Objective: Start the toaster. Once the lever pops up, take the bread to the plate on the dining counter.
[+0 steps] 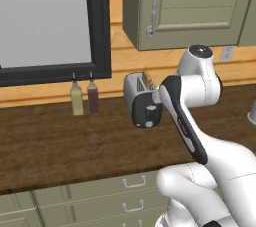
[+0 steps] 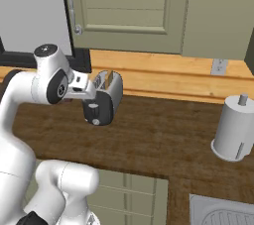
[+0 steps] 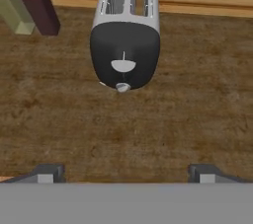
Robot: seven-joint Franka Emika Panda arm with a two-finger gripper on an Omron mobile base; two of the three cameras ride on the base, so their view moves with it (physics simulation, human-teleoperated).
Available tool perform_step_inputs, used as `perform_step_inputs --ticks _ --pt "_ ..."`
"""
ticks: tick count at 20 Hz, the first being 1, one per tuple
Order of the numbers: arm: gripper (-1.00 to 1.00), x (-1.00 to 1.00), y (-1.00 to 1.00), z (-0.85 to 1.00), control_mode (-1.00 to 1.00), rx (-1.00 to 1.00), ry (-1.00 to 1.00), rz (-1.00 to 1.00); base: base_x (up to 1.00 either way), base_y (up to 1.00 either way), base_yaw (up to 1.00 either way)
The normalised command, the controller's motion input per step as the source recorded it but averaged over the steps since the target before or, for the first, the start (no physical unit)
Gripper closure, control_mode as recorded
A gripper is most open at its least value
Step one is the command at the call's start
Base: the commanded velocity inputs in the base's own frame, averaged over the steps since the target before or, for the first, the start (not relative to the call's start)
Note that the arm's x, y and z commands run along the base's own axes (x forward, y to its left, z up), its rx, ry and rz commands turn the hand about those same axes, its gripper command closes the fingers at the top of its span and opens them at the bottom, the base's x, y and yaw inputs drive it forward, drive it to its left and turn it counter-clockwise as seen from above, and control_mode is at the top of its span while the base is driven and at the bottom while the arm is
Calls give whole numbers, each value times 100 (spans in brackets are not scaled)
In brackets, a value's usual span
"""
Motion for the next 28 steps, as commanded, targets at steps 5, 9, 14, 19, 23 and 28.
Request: perform_step_inputs --ticks 5,9,14,19,23,28 --pt "-100 26 11 0 -100 -4 0 0 0 0 0" --pt "-100 21 2 -6 -100 -1 0 -1 0 0 0" --pt "100 38 7 -45 -100 -2 -1 -6 0 0 0" --pt "100 57 1 -44 -100 0 0 -6 0 0 0" --pt "100 39 6 -27 -100 0 0 -7 0 0 0" --pt "100 51 3 -18 -100 0 0 -5 0 0 0"
